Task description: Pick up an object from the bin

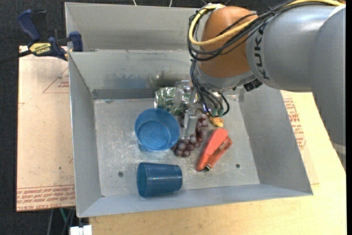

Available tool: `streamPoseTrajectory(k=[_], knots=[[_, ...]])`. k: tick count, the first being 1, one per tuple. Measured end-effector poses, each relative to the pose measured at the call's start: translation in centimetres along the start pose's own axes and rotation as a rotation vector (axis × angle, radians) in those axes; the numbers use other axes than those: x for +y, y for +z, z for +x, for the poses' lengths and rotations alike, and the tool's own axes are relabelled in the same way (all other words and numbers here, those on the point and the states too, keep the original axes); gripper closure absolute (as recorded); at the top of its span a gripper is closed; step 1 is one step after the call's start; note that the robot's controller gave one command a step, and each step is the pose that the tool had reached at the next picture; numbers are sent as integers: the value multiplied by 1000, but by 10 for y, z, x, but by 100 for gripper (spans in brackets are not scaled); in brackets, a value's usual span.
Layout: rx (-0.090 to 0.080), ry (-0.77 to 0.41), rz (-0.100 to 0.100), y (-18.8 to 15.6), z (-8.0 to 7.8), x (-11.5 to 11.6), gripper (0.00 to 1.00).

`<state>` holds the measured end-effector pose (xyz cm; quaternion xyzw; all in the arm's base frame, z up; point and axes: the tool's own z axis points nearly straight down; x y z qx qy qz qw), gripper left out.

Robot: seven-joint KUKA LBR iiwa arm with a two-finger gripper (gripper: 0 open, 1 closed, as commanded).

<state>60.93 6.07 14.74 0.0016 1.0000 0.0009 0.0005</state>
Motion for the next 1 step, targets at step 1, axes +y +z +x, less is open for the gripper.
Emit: streamPoseTrajectory(k=[1], knots=[[0,78,-2,-14,18,31,0]])
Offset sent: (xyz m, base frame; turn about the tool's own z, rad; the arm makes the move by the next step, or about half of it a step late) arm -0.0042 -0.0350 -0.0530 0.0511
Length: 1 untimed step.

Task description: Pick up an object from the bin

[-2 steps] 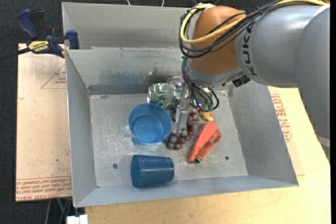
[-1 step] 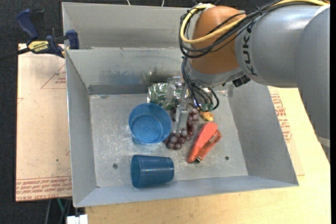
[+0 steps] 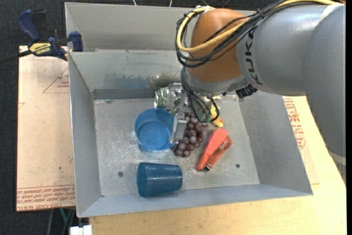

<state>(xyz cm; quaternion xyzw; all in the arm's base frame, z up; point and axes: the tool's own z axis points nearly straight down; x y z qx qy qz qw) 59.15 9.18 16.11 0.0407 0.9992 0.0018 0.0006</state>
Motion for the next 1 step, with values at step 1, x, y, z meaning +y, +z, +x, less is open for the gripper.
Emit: streamPoseTrajectory(k=[1], knots=[[-12,-17,-6,16,-8,-14,0]])
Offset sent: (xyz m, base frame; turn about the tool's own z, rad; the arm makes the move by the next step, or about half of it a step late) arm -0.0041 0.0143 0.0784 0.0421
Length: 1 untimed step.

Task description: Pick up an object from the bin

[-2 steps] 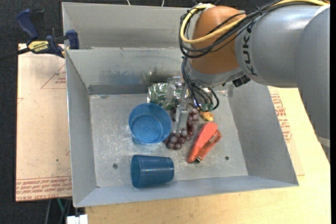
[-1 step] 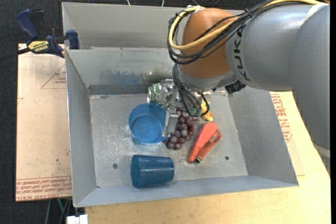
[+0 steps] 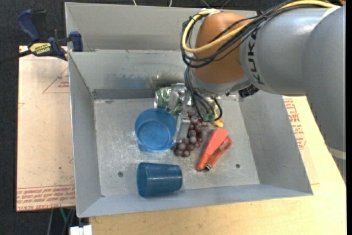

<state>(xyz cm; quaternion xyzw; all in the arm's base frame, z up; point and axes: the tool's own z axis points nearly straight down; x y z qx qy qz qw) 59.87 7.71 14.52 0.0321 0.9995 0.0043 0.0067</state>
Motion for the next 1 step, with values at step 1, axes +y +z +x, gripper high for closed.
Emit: streamPoseTrajectory(k=[1], knots=[[3,53,0,-88,11,25,0]])
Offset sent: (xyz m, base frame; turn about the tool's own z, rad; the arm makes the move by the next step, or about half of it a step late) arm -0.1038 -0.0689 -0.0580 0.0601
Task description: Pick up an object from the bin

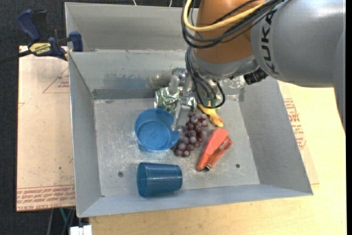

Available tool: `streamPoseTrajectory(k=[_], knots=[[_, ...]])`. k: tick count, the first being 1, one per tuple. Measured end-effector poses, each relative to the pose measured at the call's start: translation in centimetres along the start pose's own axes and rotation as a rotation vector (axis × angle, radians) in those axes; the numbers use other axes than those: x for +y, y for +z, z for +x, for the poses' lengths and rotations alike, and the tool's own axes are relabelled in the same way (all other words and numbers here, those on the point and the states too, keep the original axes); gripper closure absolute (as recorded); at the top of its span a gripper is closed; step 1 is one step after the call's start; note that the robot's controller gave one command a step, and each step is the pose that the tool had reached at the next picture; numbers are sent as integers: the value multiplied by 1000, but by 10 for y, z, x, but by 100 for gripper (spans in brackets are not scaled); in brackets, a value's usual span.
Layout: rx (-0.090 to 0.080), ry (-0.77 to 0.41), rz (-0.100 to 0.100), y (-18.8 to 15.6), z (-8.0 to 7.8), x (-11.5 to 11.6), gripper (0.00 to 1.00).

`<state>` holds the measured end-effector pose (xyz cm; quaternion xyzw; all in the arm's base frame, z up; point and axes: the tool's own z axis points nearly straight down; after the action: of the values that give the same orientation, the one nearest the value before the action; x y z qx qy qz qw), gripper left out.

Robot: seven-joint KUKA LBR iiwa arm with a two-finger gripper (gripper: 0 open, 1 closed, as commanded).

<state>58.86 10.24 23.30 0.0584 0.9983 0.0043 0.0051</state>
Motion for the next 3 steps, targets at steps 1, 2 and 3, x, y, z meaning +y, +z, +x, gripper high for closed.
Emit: streamPoseTrajectory(k=[1,2,3], knots=[[5,8,6,100,60,-74,0],[-29,32,-15,35,20,8,0],[-3,1,3,136,-56,-58,0]])
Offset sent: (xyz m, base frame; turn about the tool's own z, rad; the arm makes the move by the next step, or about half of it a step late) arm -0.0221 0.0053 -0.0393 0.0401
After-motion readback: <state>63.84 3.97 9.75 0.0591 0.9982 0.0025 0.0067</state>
